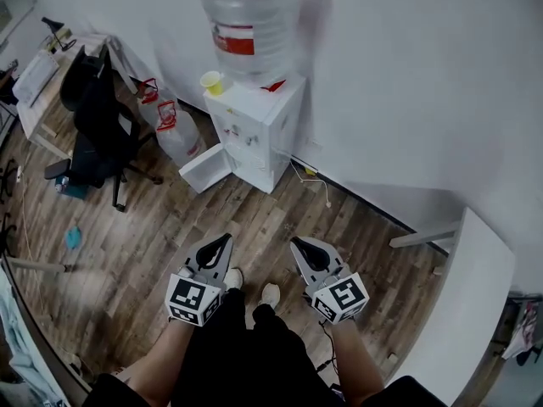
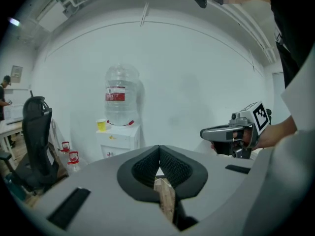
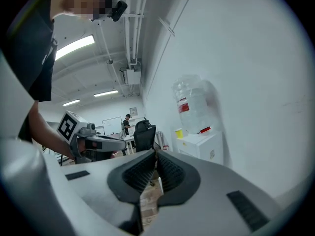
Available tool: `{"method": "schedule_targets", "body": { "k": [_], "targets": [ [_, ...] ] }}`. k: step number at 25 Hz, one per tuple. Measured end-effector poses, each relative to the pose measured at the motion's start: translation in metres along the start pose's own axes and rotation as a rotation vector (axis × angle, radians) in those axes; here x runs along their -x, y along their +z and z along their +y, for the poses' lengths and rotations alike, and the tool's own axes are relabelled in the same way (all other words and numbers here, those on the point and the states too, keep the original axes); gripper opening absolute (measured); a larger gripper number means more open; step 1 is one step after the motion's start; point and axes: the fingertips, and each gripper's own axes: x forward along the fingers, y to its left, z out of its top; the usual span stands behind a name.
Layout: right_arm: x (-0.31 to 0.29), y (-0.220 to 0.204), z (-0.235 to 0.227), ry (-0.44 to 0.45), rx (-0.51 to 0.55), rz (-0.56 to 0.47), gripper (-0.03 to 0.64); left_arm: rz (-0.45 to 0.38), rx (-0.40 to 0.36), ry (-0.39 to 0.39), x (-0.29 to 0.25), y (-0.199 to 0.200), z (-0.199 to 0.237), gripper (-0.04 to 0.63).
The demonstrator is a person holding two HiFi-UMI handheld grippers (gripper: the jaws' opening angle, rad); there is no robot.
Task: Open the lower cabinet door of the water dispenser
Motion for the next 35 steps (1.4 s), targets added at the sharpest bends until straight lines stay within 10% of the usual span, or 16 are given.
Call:
{"method": "schedule_targets", "body": {
  "k": [14,35],
  "targets": [
    [0.034,0.008,0.065,-0.06,0.026,-0.05,0.031,-0.058,-0.04,-0.027,0.079,0.002,-0.013,0.014],
    [0.129,-0.027,0.287,-0.281,0.005,-0.106,0.023,-0.13,-0.006,-0.062,0.332,-0.087,-0.002,0.014]
  ]
}}
